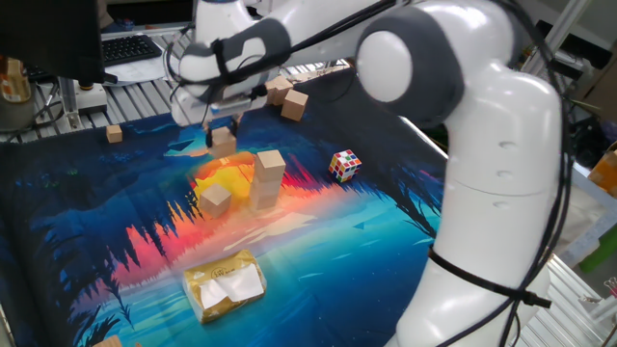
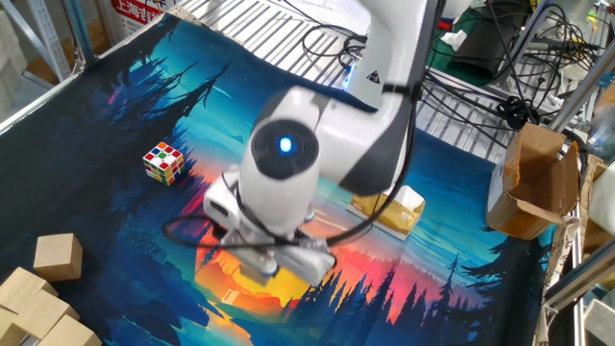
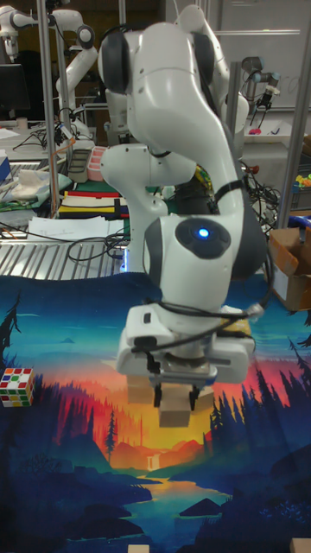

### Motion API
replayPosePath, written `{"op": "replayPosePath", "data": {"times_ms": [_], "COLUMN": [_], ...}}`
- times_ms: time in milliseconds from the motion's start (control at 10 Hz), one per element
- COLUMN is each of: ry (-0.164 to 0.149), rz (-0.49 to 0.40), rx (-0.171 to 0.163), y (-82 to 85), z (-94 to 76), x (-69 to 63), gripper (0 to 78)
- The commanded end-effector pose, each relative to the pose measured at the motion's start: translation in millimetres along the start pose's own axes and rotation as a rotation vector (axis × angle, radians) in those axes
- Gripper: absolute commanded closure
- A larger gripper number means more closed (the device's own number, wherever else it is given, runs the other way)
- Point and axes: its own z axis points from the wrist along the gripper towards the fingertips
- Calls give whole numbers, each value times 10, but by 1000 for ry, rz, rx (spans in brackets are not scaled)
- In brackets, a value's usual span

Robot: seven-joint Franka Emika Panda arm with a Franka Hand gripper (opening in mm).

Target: Stack the blocks in a vertical line of five

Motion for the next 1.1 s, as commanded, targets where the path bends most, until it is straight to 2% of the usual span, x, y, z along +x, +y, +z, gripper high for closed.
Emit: {"op": "replayPosePath", "data": {"times_ms": [100, 1100], "ry": [25, 45], "rz": [-4, -31], "rx": [15, 14], "y": [-209, -525], "z": [-326, -585], "x": [183, 457], "gripper": [764, 764]}}
